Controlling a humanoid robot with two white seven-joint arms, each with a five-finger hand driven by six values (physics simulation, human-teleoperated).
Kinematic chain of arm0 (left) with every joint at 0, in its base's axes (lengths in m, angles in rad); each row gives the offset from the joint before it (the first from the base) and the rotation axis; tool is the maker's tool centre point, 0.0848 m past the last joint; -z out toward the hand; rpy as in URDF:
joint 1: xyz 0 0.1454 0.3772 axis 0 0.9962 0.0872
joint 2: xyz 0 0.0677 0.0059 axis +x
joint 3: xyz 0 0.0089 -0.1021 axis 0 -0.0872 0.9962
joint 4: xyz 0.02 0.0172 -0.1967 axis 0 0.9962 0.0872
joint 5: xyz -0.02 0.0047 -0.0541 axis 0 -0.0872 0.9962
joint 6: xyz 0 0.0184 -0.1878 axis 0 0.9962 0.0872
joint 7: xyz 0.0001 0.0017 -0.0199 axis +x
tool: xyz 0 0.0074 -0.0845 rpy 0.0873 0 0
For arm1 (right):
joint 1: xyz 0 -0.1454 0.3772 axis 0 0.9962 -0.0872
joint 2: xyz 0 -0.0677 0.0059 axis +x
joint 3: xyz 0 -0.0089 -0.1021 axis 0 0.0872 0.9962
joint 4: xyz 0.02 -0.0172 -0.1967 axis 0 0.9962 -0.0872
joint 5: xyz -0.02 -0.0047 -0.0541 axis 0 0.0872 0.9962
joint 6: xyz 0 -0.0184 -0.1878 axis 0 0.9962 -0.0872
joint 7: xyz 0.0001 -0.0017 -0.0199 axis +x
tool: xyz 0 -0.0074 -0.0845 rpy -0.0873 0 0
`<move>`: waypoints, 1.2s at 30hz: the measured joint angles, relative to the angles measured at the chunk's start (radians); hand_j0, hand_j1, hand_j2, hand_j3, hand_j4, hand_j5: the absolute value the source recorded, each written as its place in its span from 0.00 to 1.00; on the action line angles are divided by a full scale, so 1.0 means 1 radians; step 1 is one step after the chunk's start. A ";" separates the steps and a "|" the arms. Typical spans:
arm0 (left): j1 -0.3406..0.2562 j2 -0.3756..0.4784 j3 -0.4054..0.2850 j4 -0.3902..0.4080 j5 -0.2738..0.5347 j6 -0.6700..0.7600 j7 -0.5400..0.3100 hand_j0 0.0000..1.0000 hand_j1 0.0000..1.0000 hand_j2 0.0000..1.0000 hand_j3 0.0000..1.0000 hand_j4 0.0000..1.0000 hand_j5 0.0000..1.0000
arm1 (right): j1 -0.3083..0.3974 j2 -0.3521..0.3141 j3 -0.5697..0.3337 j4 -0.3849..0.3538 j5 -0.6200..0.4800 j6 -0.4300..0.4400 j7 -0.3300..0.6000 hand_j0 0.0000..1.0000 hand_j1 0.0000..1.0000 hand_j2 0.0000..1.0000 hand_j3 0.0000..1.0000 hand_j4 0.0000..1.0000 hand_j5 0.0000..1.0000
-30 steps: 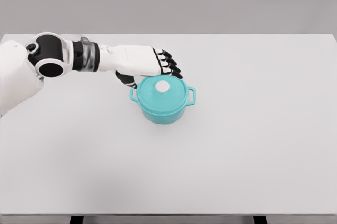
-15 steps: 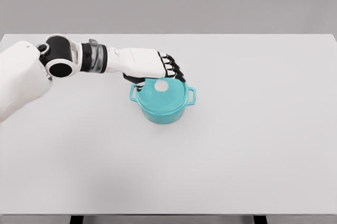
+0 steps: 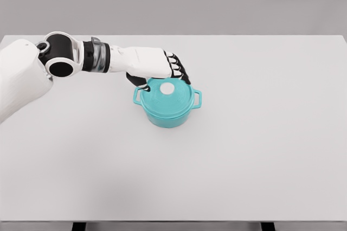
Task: Open the lid of the pot with left arm
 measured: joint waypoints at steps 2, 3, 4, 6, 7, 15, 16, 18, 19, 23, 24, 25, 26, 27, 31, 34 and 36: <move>0.000 0.000 -0.007 0.000 0.001 0.000 0.000 0.79 0.79 0.79 0.79 0.79 0.79 | 0.000 0.000 0.000 0.000 0.000 0.000 0.000 1.00 1.00 1.00 1.00 1.00 1.00; 0.000 0.000 -0.010 0.000 0.001 0.000 0.000 0.77 0.77 0.77 0.77 0.77 0.77 | 0.000 0.000 0.000 0.000 0.000 0.000 0.000 1.00 1.00 1.00 1.00 1.00 1.00; 0.000 0.000 -0.013 0.000 0.001 0.000 0.000 0.75 0.75 0.75 0.75 0.75 0.75 | 0.000 0.000 0.000 0.000 0.000 0.000 0.000 1.00 1.00 1.00 1.00 1.00 1.00; 0.002 0.000 -0.017 0.000 0.001 0.000 -0.001 0.73 0.73 0.73 0.73 0.73 0.73 | 0.000 0.000 0.000 0.000 0.000 0.000 0.000 1.00 1.00 1.00 1.00 1.00 1.00; 0.002 0.000 -0.018 0.000 0.001 0.000 -0.001 0.73 0.73 0.73 0.73 0.73 0.73 | 0.000 0.000 0.000 0.000 0.000 0.000 0.000 1.00 1.00 1.00 1.00 1.00 1.00; 0.005 0.000 -0.034 0.001 0.000 0.000 -0.001 0.69 0.69 0.69 0.69 0.69 0.69 | 0.000 0.000 0.000 0.000 0.000 0.000 0.000 1.00 1.00 1.00 1.00 1.00 1.00; 0.005 0.000 -0.037 0.002 0.000 0.000 -0.001 0.67 0.67 0.67 0.67 0.67 0.67 | 0.000 0.000 0.000 0.000 0.000 0.000 0.000 1.00 1.00 1.00 1.00 1.00 1.00; 0.005 -0.001 -0.042 0.002 0.000 0.000 -0.001 0.60 0.60 0.60 0.60 0.60 0.60 | 0.000 0.000 0.000 0.000 0.000 0.000 0.000 1.00 1.00 1.00 1.00 1.00 1.00; 0.005 0.000 -0.043 0.002 -0.001 0.000 -0.001 0.59 0.59 0.59 0.59 0.59 0.59 | 0.000 0.000 0.000 0.000 0.000 0.000 0.000 1.00 1.00 1.00 1.00 1.00 1.00; 0.003 0.002 -0.046 0.002 -0.001 0.000 -0.001 0.51 0.51 0.51 0.51 0.51 0.51 | 0.000 0.000 0.000 0.000 0.000 0.000 0.000 1.00 1.00 1.00 1.00 1.00 1.00; 0.002 0.002 -0.046 0.002 -0.001 0.000 -0.001 0.50 0.50 0.50 0.50 0.50 0.50 | 0.000 0.000 0.000 0.000 0.000 0.000 0.000 1.00 1.00 1.00 1.00 1.00 1.00; 0.002 0.004 -0.046 0.002 -0.001 0.000 -0.001 0.49 0.49 0.49 0.49 0.49 0.49 | 0.000 0.000 0.000 0.000 0.000 0.000 0.000 1.00 1.00 1.00 1.00 1.00 1.00; 0.002 0.005 -0.046 0.002 -0.001 0.000 -0.001 0.48 0.48 0.48 0.48 0.48 0.48 | 0.000 0.000 0.000 0.000 0.000 0.000 0.000 1.00 1.00 1.00 1.00 1.00 1.00; 0.000 0.006 -0.047 0.002 -0.001 0.000 -0.001 0.47 0.47 0.47 0.47 0.47 0.47 | 0.000 0.000 0.000 0.000 0.000 0.000 0.000 1.00 1.00 1.00 1.00 1.00 1.00; -0.017 0.018 -0.046 0.001 -0.001 0.000 -0.002 0.45 0.45 0.45 0.45 0.45 0.45 | 0.000 0.000 0.000 0.000 0.000 0.000 0.000 1.00 1.00 1.00 1.00 1.00 1.00; -0.040 0.046 -0.042 -0.001 -0.002 0.000 -0.002 0.45 0.45 0.45 0.45 0.45 0.45 | 0.000 0.000 0.000 0.000 0.000 0.000 0.000 1.00 1.00 1.00 1.00 1.00 1.00; -0.051 0.079 -0.039 -0.007 -0.001 0.000 -0.003 0.45 0.45 0.45 0.45 0.45 0.45 | 0.000 0.000 0.000 0.000 0.000 0.000 0.000 1.00 1.00 1.00 1.00 1.00 1.00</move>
